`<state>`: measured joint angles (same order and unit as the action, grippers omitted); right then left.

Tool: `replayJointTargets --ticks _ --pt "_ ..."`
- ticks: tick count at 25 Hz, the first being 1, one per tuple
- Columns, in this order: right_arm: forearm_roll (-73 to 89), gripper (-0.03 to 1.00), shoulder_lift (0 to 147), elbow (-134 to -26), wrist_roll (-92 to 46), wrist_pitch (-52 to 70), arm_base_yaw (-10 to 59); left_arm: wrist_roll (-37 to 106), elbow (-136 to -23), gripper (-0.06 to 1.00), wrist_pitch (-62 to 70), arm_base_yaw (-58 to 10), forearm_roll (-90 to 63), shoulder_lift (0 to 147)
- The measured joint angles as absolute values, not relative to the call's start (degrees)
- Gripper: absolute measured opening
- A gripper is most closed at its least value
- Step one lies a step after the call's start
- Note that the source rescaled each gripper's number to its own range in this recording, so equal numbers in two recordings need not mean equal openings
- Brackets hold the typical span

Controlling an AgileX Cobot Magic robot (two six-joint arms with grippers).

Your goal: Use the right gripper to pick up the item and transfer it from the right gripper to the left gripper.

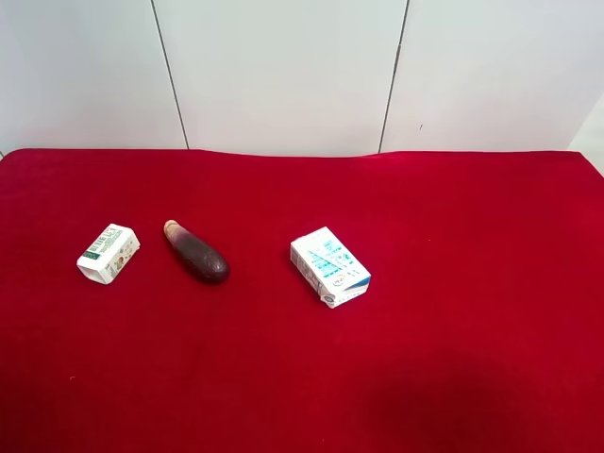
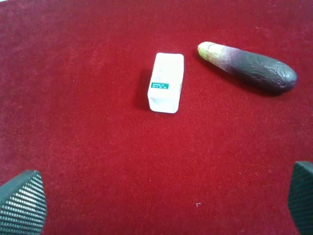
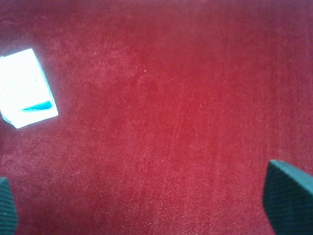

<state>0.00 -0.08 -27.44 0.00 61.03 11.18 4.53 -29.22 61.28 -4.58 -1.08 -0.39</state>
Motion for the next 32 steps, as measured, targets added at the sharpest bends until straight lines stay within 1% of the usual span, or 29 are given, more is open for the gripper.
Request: replayJointTargets --ticks 6,10,13,32 --pt "0.0 1.0 -0.1 -27.4 0.0 61.0 11.2 4.5 -29.2 1.0 61.2 -4.6 -1.1 -0.4" --pt "0.0 1.0 -0.1 -27.4 0.0 61.0 7.5 4.5 -29.2 1.0 61.2 -0.9 -1.1 -0.4" --pt "0.0 1.0 -0.1 -27.4 0.0 61.0 6.1 4.5 -29.2 1.0 61.2 -0.1 -1.1 -0.4" --pt "0.0 1.0 -0.1 -27.4 0.0 61.0 6.1 4.5 -29.2 1.0 61.2 -0.1 -1.1 -0.4"
